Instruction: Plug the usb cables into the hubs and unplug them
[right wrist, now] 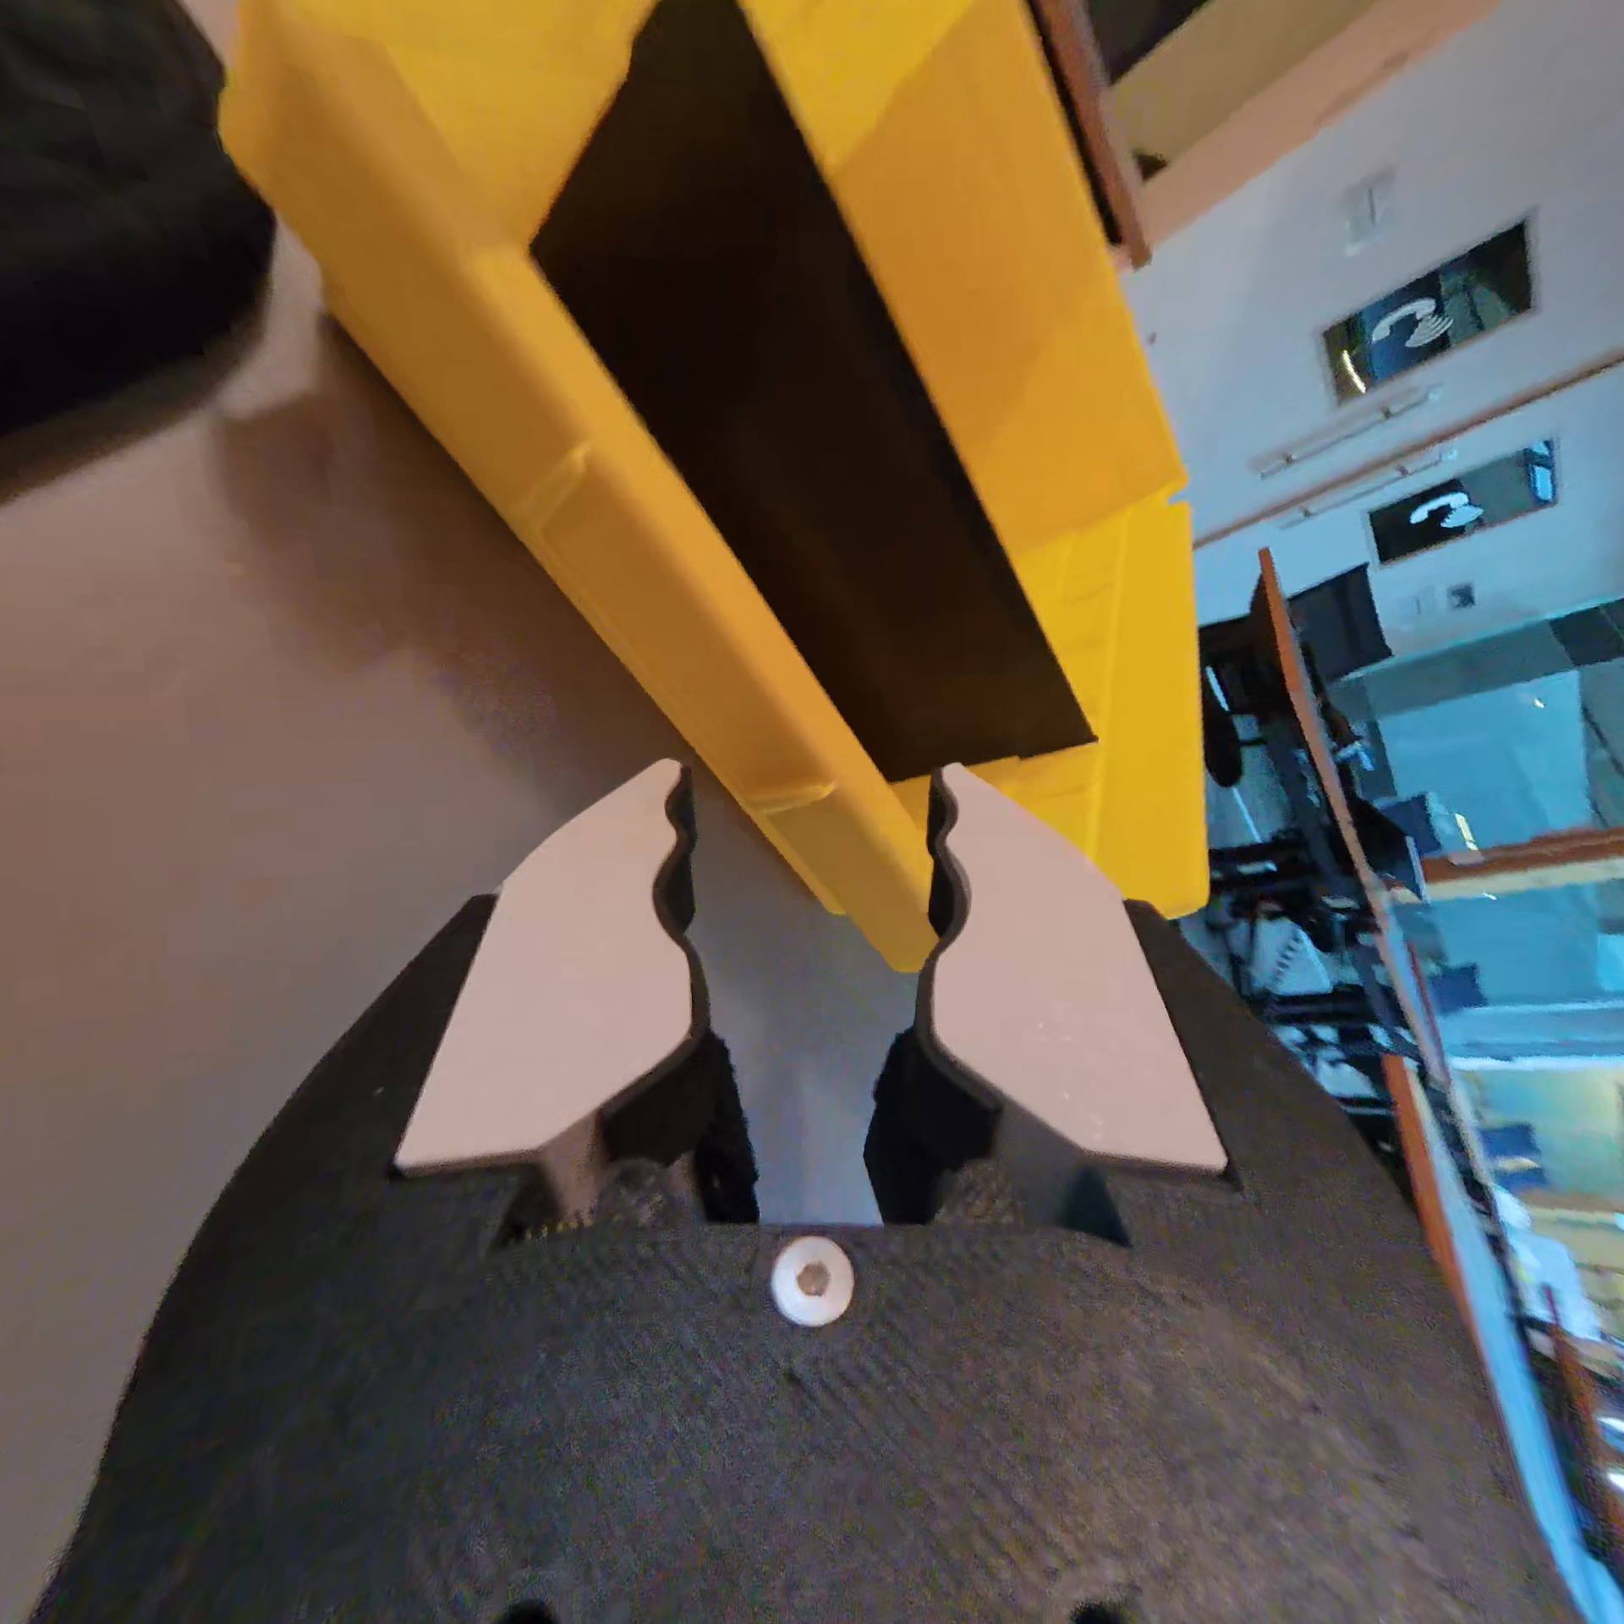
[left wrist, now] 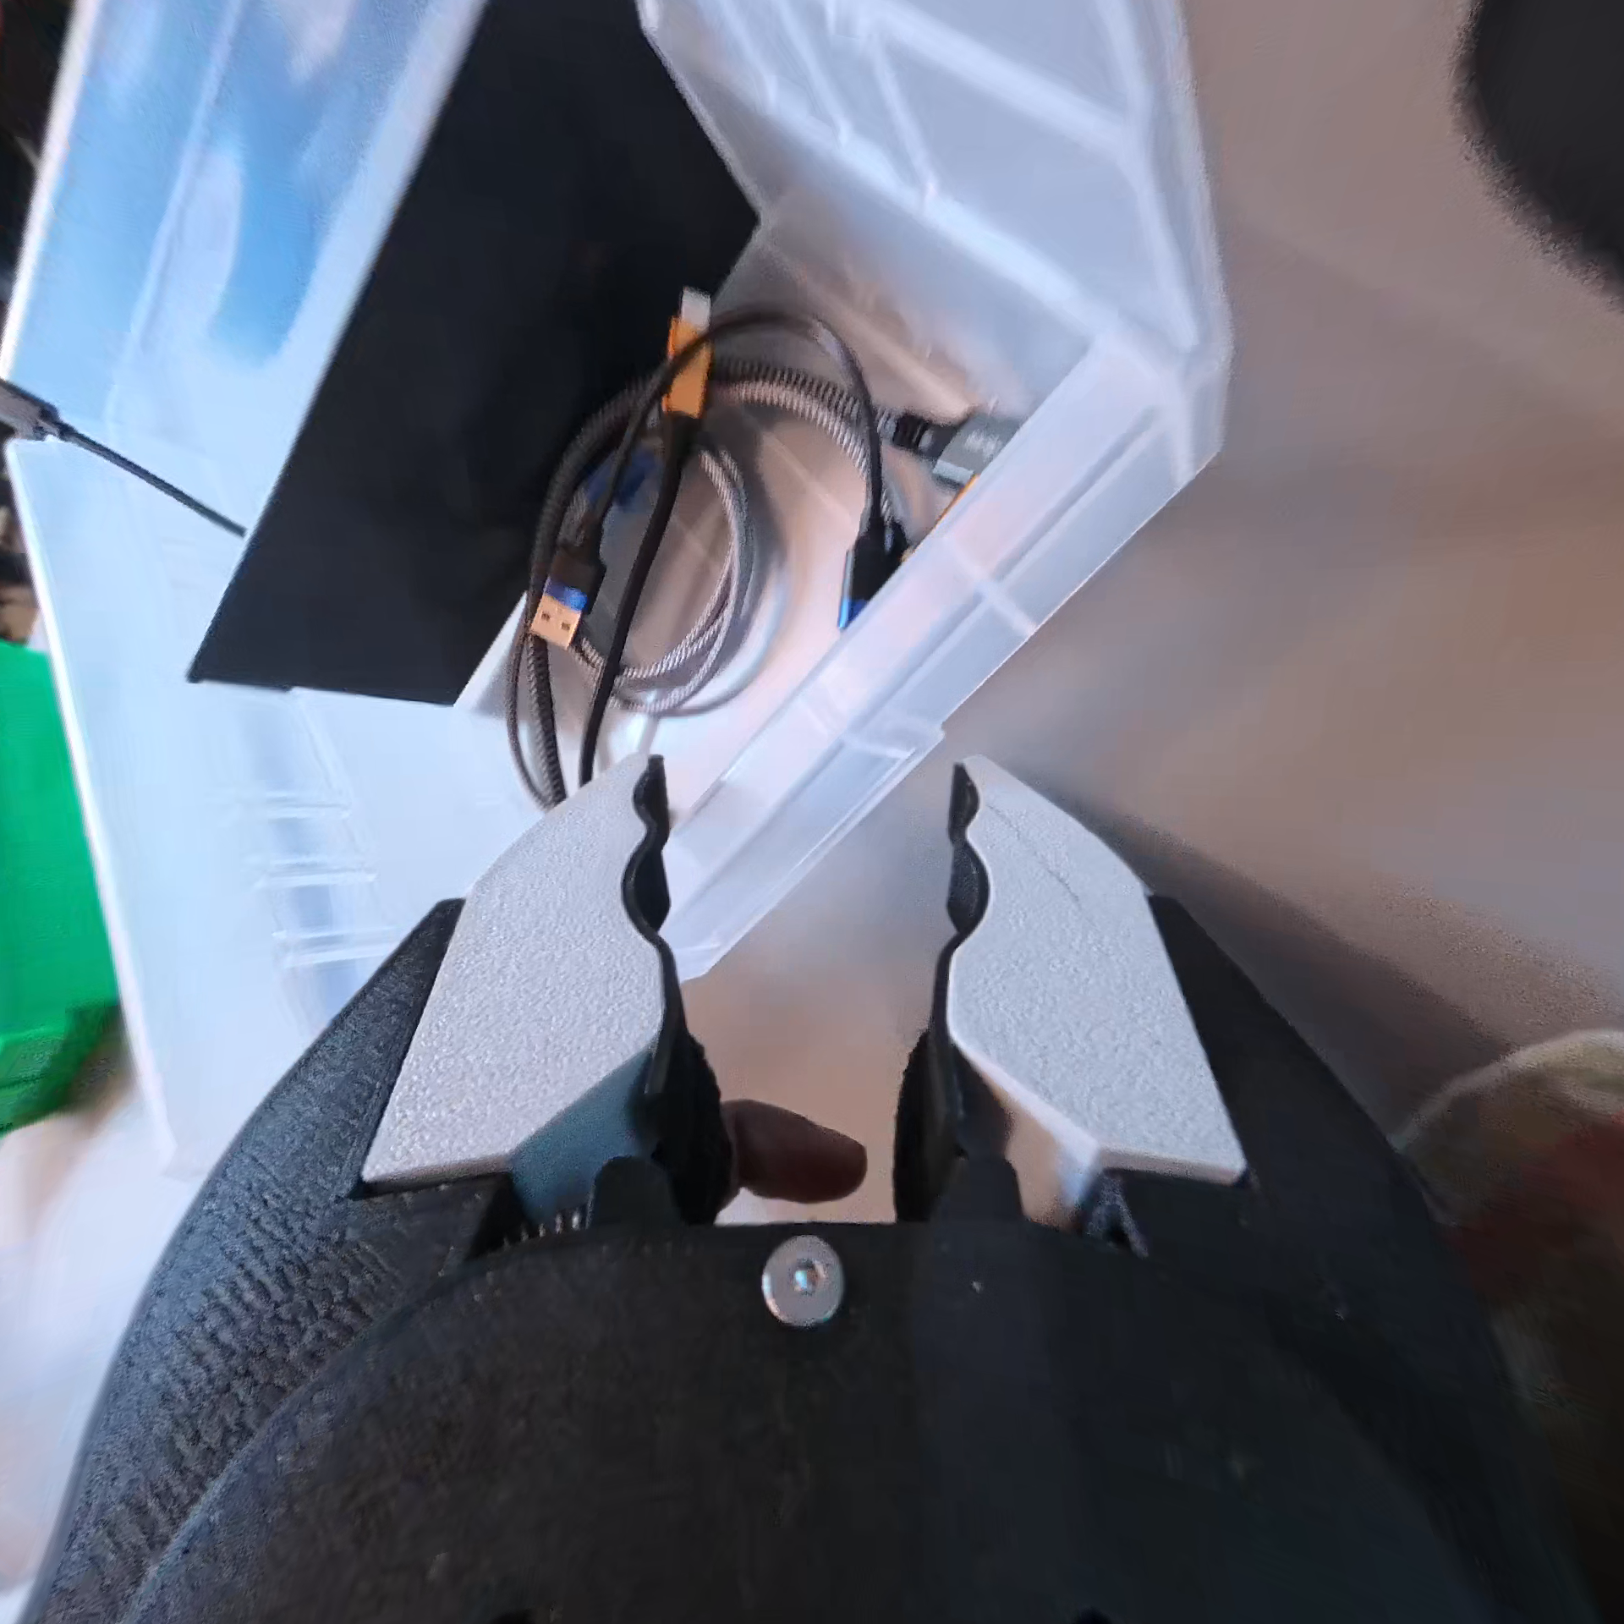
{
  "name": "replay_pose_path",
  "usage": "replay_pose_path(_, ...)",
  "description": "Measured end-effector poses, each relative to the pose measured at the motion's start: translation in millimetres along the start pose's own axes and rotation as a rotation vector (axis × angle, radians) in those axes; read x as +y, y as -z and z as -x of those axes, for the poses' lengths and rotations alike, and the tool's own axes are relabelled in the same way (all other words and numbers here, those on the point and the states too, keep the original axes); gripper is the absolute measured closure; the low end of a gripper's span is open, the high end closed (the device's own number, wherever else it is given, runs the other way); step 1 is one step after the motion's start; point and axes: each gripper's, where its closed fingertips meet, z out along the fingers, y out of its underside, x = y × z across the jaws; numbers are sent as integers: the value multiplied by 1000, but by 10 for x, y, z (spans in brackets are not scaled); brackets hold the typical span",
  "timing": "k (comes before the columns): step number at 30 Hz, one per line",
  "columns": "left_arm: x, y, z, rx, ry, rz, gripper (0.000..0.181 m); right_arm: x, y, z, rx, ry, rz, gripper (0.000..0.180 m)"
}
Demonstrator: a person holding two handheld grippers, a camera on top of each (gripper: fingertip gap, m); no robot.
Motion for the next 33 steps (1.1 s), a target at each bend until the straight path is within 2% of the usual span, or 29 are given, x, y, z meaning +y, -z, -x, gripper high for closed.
replay_pose_path(3,-270,249,-35,74,92,-216,109,-156,99,-91,17,-94,-123,128)
replay_pose_path(8,-835,722,359,-30,331,-652,92,-443,251,-220,27,-265,-330,117)
replay_pose_path(10,-956,834,561,-92,465,-762,92,-534,313,-280,34,-316,-403,112)
replay_pose_path(13,-1118,886,580,-38,562,-853,93,-605,394,-359,51,-359,-463,110)
replay_pose_path(16,-1183,755,621,-38,549,-780,98,-642,457,-410,56,-373,-485,110)
replay_pose_path(19,-1342,657,815,-3,451,-685,102,-739,519,-443,52,-382,-529,109)
replay_pose_path(22,-1637,551,1090,76,162,-660,107,-840,580,-437,42,-362,-557,110)
replay_pose_path(24,-1696,309,1256,124,-15,-536,109,-905,619,-440,43,-348,-574,111)
replay_pose_path(28,-1644,-257,1409,270,-217,-272,113,-1040,657,-408,30,-329,-618,113)
replay_pose_path(31,-1411,-632,1565,267,-424,-52,113,-1079,652,-378,22,-298,-609,113)
replay_pose_path(33,-1279,-827,1576,276,-524,42,101,-1082,636,-370,31,-275,-597,114)
